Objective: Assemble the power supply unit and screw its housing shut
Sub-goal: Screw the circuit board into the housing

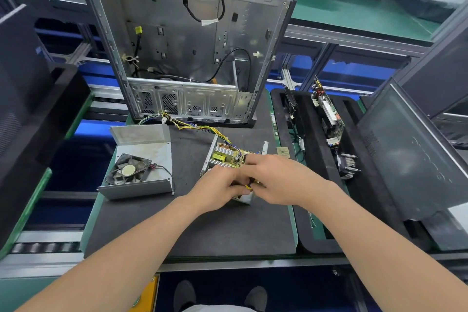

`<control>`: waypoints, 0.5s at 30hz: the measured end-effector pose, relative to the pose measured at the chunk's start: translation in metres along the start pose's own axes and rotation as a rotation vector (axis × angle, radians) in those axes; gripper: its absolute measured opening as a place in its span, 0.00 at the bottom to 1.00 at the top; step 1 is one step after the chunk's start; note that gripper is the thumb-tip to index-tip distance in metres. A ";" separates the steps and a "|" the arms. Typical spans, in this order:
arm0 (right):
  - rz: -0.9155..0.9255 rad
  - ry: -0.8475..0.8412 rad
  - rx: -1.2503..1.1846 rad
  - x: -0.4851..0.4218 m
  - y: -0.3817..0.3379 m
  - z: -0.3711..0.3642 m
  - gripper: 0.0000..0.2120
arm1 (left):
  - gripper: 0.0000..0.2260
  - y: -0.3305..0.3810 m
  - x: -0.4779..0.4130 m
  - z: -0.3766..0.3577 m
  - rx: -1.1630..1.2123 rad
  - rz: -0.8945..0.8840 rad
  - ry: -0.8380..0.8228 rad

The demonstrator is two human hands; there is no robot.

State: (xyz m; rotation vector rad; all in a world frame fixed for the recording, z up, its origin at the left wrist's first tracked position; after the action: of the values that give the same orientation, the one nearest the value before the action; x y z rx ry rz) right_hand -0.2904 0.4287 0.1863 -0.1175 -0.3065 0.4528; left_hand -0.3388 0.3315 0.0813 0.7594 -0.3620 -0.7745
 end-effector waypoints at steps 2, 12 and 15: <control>-0.027 0.033 -0.036 -0.001 0.001 0.000 0.06 | 0.05 0.001 0.000 0.001 0.004 -0.019 0.000; -0.234 0.155 -0.179 -0.007 0.012 -0.004 0.07 | 0.11 0.004 0.002 0.002 -0.012 -0.009 -0.001; -0.309 0.205 -0.199 -0.007 0.014 -0.006 0.07 | 0.07 0.003 0.001 0.001 -0.028 0.009 0.001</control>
State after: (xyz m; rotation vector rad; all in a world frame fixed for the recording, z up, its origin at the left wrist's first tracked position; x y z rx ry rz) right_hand -0.3003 0.4373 0.1762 -0.3040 -0.1626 0.1013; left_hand -0.3370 0.3317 0.0842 0.7312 -0.3532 -0.7693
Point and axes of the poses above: each hand's wrist, its own x-axis away from the middle knuckle, its own z-axis out of the back of the hand, y = z × x, the point moved 6 cm from there along -x, towards the middle knuckle, and after that the axes turned 5 degrees about -x, right-handed, at the moved point
